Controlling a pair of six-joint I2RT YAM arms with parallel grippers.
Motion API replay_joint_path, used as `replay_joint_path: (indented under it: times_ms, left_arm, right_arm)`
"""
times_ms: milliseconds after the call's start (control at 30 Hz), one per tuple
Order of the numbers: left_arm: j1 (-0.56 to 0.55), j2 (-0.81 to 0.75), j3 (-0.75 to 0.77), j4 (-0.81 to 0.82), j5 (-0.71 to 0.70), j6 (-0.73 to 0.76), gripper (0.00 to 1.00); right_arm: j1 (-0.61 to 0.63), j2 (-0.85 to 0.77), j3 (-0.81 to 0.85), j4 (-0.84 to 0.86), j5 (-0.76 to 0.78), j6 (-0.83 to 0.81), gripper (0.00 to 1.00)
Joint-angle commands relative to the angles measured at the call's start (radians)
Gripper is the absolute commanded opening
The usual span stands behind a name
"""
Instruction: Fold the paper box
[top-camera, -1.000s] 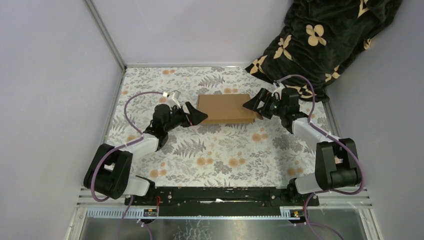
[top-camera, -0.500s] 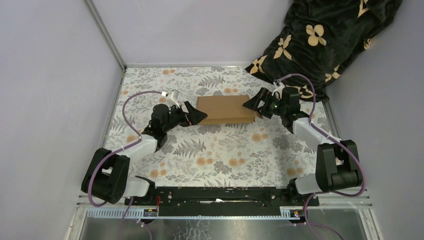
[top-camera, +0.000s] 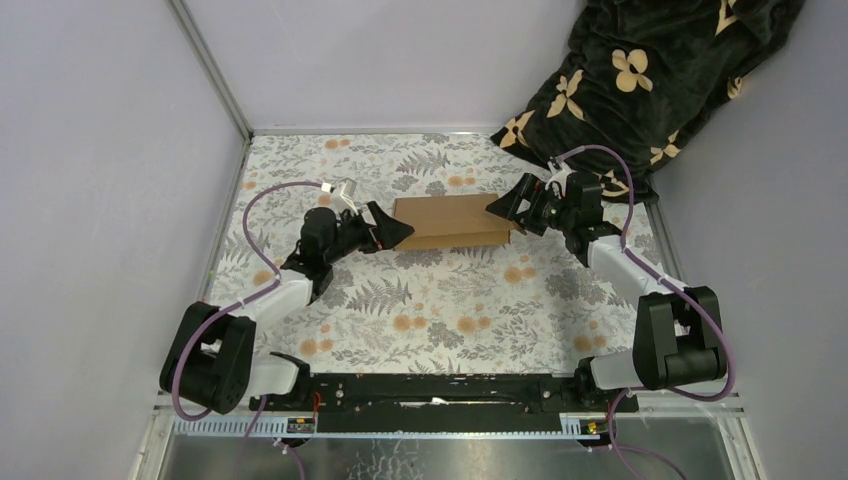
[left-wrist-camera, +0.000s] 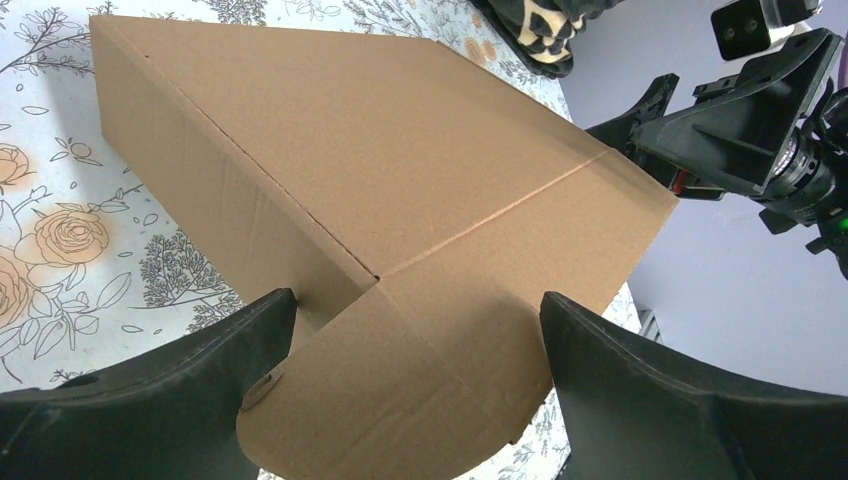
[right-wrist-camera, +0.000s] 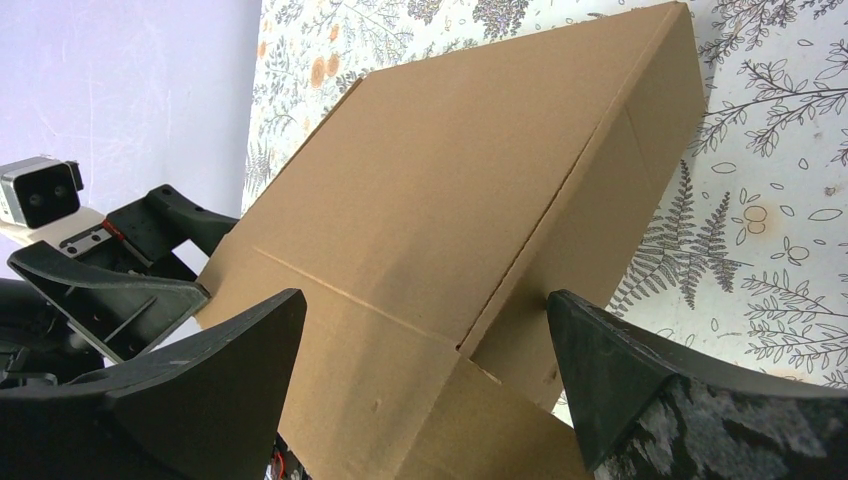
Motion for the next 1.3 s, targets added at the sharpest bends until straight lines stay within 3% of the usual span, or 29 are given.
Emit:
replay_joint_path:
  times_ms: [0, 733, 1267]
  left_arm:
    - [-0.013, -0.025, 0.049, 0.006, 0.019, -0.023, 0.99]
    - [-0.013, -0.049, 0.106, -0.114, 0.041, -0.094, 0.99]
    - [-0.011, -0.075, 0.186, -0.286, 0.054, -0.118, 0.99]
  right_arm:
    - [0.003, -0.046, 0.050, 0.021, -0.047, 0.014, 1.00]
    - [0.003, -0.088, 0.066, -0.042, -0.063, 0.032, 1.00]
    - [0.003, -0.107, 0.098, -0.095, -0.080, 0.052, 1.00]
